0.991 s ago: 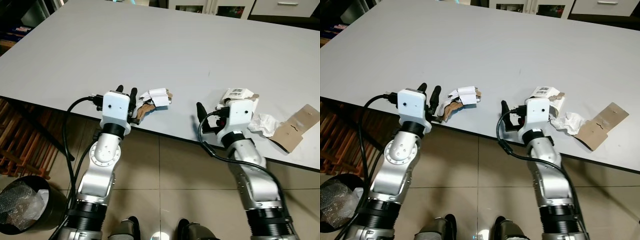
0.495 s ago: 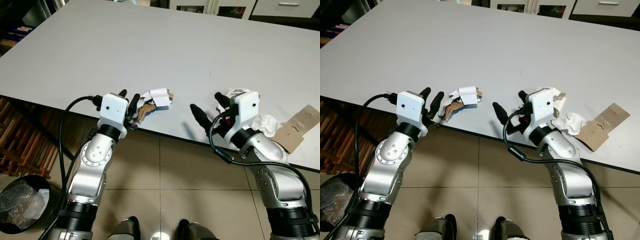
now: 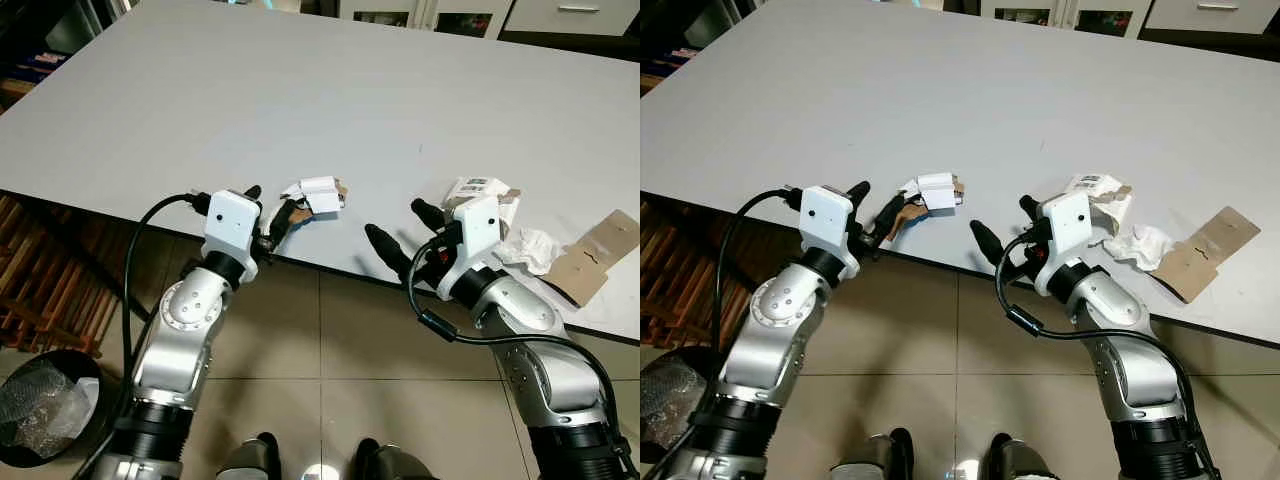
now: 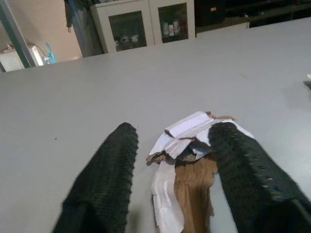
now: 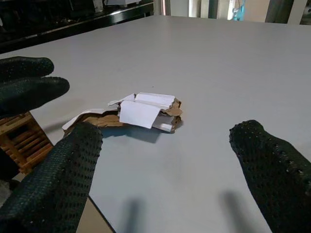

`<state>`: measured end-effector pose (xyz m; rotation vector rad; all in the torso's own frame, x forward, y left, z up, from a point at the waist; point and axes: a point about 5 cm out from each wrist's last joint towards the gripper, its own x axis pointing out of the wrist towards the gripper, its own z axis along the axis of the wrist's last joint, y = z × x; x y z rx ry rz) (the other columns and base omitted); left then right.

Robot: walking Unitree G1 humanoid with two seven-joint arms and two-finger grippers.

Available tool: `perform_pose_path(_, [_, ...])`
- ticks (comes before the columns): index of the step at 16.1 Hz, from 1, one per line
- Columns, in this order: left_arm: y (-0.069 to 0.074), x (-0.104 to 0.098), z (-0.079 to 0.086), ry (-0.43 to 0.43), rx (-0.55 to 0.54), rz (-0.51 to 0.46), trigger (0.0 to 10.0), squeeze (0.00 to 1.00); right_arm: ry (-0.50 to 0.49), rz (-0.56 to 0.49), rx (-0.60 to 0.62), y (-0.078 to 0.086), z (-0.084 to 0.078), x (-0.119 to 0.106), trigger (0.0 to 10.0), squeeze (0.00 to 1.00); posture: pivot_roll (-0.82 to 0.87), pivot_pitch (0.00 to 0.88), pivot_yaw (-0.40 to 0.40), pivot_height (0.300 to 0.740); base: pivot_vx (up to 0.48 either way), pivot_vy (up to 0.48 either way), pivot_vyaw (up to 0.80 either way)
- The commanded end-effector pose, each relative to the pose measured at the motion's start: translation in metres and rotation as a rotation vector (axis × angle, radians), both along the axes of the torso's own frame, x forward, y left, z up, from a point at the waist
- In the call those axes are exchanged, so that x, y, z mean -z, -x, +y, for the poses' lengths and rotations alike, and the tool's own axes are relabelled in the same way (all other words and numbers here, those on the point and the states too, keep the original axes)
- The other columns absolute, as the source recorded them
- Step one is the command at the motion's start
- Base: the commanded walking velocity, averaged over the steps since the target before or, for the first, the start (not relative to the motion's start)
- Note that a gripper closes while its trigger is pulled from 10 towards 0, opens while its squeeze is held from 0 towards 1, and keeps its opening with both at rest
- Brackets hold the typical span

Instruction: Picking trash to rubbish bin

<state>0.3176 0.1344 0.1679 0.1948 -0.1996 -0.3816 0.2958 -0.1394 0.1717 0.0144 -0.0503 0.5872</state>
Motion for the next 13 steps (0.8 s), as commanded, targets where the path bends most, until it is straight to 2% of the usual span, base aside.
perform_pose_path(1, [-0.002,0.0,0.002,-0.005,0.023,0.018,10.0,1.0,-0.003,0.0,-0.027,0.003,0.004,-0.002,10.0,0.0,-0.06,0.196,0.023,0.74,0.0,0.0,0.0])
perform_pose_path(5, [-0.011,0.009,0.001,-0.002,0.057,0.062,10.0,1.0,-0.006,0.006,-0.039,0.005,0.008,0.0,10.0,0.0,-0.06,0.195,0.024,0.74,0.0,0.0,0.0])
perform_pose_path(8, [-0.021,0.022,-0.015,0.024,0.142,0.118,10.0,1.0,-0.01,0.003,-0.044,0.004,0.011,-0.001,10.0,0.0,-0.07,0.189,0.023,0.74,0.0,0.0,0.0])
perform_pose_path(10, [-0.027,0.023,-0.027,0.053,0.187,0.128,10.0,1.0,-0.012,0.0,-0.048,0.005,0.013,-0.002,10.0,0.0,-0.07,0.187,0.023,0.74,0.0,0.0,0.0])
perform_pose_path(12, [-0.033,0.023,-0.034,0.037,0.168,0.117,10.0,1.0,-0.014,-0.001,-0.049,0.006,0.013,-0.001,10.0,0.0,-0.08,0.183,0.022,0.74,0.0,0.0,0.0])
perform_pose_path(13, [-0.036,0.022,-0.036,0.014,0.141,0.1,10.0,0.0,-0.016,-0.001,-0.049,0.006,0.014,-0.002,10.0,0.0,-0.08,0.182,0.021,0.74,0.0,0.0,0.0])
